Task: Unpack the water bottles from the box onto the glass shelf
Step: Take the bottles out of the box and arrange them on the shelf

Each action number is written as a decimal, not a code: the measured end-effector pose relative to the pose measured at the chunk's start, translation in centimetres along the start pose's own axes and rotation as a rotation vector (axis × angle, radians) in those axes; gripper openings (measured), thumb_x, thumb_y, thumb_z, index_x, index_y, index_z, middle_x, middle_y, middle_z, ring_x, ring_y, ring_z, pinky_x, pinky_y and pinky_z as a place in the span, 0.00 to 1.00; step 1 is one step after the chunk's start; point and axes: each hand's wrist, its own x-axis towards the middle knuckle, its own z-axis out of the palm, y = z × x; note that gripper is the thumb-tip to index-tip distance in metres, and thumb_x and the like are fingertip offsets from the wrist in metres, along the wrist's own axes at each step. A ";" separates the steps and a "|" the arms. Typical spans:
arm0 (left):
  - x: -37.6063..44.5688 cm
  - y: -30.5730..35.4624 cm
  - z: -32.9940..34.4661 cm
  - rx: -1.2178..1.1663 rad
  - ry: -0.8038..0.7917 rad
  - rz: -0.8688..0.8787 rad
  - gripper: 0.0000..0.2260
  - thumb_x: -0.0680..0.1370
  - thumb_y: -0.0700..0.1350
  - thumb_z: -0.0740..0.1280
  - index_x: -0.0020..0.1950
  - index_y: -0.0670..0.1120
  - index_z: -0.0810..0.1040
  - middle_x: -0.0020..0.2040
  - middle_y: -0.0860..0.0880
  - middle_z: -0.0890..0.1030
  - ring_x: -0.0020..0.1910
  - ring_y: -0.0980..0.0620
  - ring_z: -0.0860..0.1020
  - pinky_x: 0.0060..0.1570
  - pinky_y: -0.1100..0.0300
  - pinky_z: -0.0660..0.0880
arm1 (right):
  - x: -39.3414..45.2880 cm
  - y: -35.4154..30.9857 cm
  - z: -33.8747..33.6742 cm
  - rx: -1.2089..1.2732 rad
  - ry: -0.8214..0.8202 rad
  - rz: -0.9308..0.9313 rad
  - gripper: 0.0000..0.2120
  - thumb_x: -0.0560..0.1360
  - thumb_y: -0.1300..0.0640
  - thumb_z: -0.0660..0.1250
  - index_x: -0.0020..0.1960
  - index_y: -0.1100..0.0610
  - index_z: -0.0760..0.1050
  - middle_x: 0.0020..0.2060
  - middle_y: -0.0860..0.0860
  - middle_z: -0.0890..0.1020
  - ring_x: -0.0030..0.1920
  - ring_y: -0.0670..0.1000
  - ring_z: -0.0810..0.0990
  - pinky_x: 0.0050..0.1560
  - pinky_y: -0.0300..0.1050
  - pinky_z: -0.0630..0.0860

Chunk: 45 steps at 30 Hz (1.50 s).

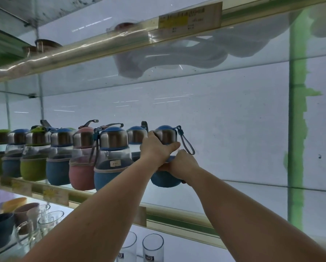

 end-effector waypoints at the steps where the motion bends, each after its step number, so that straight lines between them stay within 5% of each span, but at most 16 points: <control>1: 0.0 0.0 0.0 0.003 0.001 0.000 0.31 0.70 0.53 0.74 0.67 0.43 0.66 0.61 0.44 0.74 0.61 0.43 0.73 0.60 0.51 0.72 | 0.0 0.0 0.1 -0.005 0.006 -0.009 0.41 0.68 0.41 0.72 0.70 0.62 0.59 0.63 0.57 0.72 0.57 0.56 0.75 0.44 0.46 0.73; 4: -0.2 0.1 -0.1 0.008 -0.013 -0.012 0.31 0.71 0.54 0.73 0.68 0.43 0.65 0.62 0.45 0.74 0.61 0.44 0.73 0.58 0.54 0.70 | 0.1 0.2 0.2 -0.032 0.032 -0.040 0.43 0.69 0.39 0.71 0.72 0.62 0.56 0.66 0.57 0.70 0.63 0.56 0.73 0.55 0.47 0.73; 9: -0.6 0.4 -0.3 0.031 -0.009 -0.027 0.32 0.72 0.54 0.72 0.69 0.42 0.64 0.63 0.44 0.74 0.61 0.44 0.73 0.59 0.54 0.69 | -0.1 0.1 0.1 -0.080 0.033 -0.066 0.44 0.70 0.38 0.69 0.73 0.62 0.55 0.67 0.58 0.69 0.66 0.56 0.71 0.58 0.48 0.71; 17: -2.6 2.1 -2.7 0.075 -0.013 0.035 0.32 0.76 0.54 0.67 0.74 0.42 0.59 0.68 0.43 0.70 0.65 0.43 0.70 0.61 0.54 0.68 | -0.7 -0.1 -0.4 -0.159 0.027 -0.078 0.43 0.68 0.32 0.66 0.70 0.62 0.62 0.64 0.56 0.74 0.62 0.56 0.75 0.53 0.46 0.71; 19: -3.8 2.2 -4.3 0.089 -0.021 0.082 0.30 0.76 0.55 0.67 0.72 0.43 0.62 0.67 0.43 0.71 0.64 0.43 0.71 0.61 0.53 0.69 | -1.3 -0.3 -0.8 -0.199 0.010 -0.102 0.39 0.70 0.34 0.65 0.67 0.63 0.67 0.61 0.57 0.77 0.59 0.56 0.77 0.52 0.46 0.72; 23: -6.3 1.3 -9.4 0.145 -0.001 0.118 0.29 0.75 0.56 0.67 0.72 0.45 0.63 0.65 0.44 0.73 0.62 0.45 0.73 0.61 0.55 0.70 | -3.7 -1.5 -2.0 -0.447 0.057 -0.116 0.27 0.72 0.34 0.63 0.46 0.61 0.74 0.47 0.56 0.78 0.47 0.55 0.78 0.43 0.43 0.70; 27: -8.3 -0.4 -15.6 0.149 0.133 0.089 0.25 0.77 0.53 0.67 0.70 0.45 0.65 0.63 0.43 0.76 0.60 0.44 0.76 0.58 0.55 0.73 | -7.1 -5.2 -2.7 -0.627 0.294 -0.246 0.21 0.75 0.45 0.65 0.61 0.59 0.72 0.54 0.56 0.79 0.53 0.57 0.78 0.46 0.43 0.69; 29: -9.4 -1.7 -18.5 0.160 0.171 0.048 0.25 0.77 0.53 0.66 0.70 0.44 0.66 0.63 0.43 0.76 0.60 0.44 0.75 0.59 0.54 0.73 | -9.0 -8.1 -1.3 -0.522 0.328 -0.390 0.16 0.74 0.51 0.64 0.58 0.59 0.74 0.51 0.57 0.80 0.49 0.58 0.77 0.45 0.44 0.69; 35: -13.9 -8.8 -25.0 0.264 0.188 -0.122 0.23 0.78 0.51 0.65 0.68 0.40 0.68 0.65 0.42 0.74 0.62 0.44 0.74 0.55 0.57 0.69 | -15.2 -14.6 10.3 -0.248 -0.009 -0.647 0.17 0.75 0.50 0.65 0.58 0.60 0.76 0.54 0.57 0.80 0.55 0.58 0.78 0.51 0.46 0.73; 45: -24.5 -25.0 -30.2 0.246 0.162 -0.600 0.19 0.80 0.50 0.62 0.66 0.40 0.72 0.64 0.43 0.74 0.63 0.44 0.72 0.60 0.56 0.69 | -26.1 -12.1 31.9 -0.167 -0.634 -0.431 0.21 0.79 0.51 0.61 0.68 0.60 0.68 0.63 0.56 0.76 0.62 0.56 0.75 0.56 0.44 0.71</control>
